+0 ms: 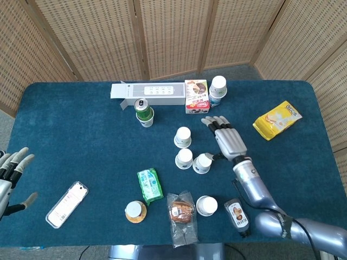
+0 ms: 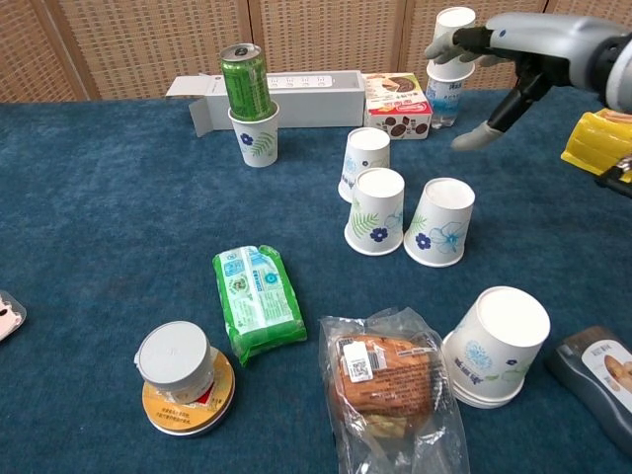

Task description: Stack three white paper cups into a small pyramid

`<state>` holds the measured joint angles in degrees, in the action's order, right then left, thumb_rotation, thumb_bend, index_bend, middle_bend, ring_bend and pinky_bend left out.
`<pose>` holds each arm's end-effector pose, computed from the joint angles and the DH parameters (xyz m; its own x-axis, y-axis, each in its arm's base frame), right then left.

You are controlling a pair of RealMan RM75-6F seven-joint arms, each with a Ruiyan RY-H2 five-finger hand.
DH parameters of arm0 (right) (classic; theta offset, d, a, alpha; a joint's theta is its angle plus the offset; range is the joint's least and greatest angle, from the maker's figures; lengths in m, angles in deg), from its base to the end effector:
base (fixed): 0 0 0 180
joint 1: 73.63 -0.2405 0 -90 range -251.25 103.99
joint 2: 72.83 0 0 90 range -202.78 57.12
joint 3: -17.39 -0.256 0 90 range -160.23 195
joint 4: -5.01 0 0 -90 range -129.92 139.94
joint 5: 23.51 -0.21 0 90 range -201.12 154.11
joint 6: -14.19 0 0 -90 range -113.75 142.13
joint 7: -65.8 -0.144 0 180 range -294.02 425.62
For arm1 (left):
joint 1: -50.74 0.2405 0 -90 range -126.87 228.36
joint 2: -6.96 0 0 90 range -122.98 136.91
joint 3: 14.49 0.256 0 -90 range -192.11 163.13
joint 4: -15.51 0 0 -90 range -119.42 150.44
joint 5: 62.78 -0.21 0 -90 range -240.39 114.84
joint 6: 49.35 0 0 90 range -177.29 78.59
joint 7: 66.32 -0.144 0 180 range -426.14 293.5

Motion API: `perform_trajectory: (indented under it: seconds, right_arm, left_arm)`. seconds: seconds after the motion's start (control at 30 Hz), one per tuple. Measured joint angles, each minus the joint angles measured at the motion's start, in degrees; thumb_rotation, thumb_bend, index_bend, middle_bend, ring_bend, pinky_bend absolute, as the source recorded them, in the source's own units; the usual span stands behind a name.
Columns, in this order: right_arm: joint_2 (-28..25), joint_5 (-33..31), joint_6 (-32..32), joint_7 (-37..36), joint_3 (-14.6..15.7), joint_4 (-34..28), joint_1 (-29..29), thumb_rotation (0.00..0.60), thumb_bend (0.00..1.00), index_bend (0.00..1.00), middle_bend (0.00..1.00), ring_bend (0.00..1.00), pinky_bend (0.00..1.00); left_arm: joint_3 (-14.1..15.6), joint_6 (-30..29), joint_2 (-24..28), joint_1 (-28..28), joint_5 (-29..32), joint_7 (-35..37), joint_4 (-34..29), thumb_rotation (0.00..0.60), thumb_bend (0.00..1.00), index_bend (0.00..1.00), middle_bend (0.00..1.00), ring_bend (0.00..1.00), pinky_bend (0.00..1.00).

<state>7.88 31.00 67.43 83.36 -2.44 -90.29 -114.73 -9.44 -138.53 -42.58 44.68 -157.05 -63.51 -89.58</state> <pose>-0.1250 -0.3618 0.0401 0.2244 -0.2640 0.9380 -0.9545 -0.2535 0.1570 -0.2688 0.1545 0.2014 0.3899 0.0608 0.9189 0.9144 -0.1437 -0.3785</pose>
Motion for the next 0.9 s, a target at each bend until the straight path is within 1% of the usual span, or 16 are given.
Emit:
perform_trajectory:
  seconds: [0.2, 0.4, 0.7, 0.9]
  right_arm:
    - [5.0, -4.1, -2.1, 1.0, -0.2, 6.1, -4.6, 0.600, 0.22, 0.10, 0.00, 0.00, 0.00]
    - [8.9, -8.2, -3.6, 2.2, -0.3, 11.4, -8.4, 0.600, 0.22, 0.10, 0.00, 0.00, 0.00]
    - [12.1, -15.0, -4.9, 4.4, -1.3, 15.4, -13.1, 0.600, 0.22, 0.10, 0.00, 0.00, 0.00]
    - [14.1, -17.7, -5.3, 5.6, -1.1, 18.7, -15.4, 0.600, 0.22, 0.11, 0.00, 0.00, 0.00]
  left_arm:
    - [-0.7, 0.7, -0.2, 0.2, 0.7, -0.2, 0.2, 0.600, 0.32, 0.03, 0.00, 0.00, 0.00]
    - [-1.2, 1.6, -0.4, 0.3, 1.3, -0.5, 0.3, 0.600, 0.32, 0.03, 0.00, 0.00, 0.00]
    - [-1.9, 2.1, -0.2, 0.6, 2.1, 0.2, 0.5, 0.600, 0.32, 0.03, 0.00, 0.00, 0.00]
    - [-2.4, 2.3, 0.0, 0.7, 2.5, 1.0, 0.8, 0.600, 0.32, 0.03, 0.00, 0.00, 0.00]
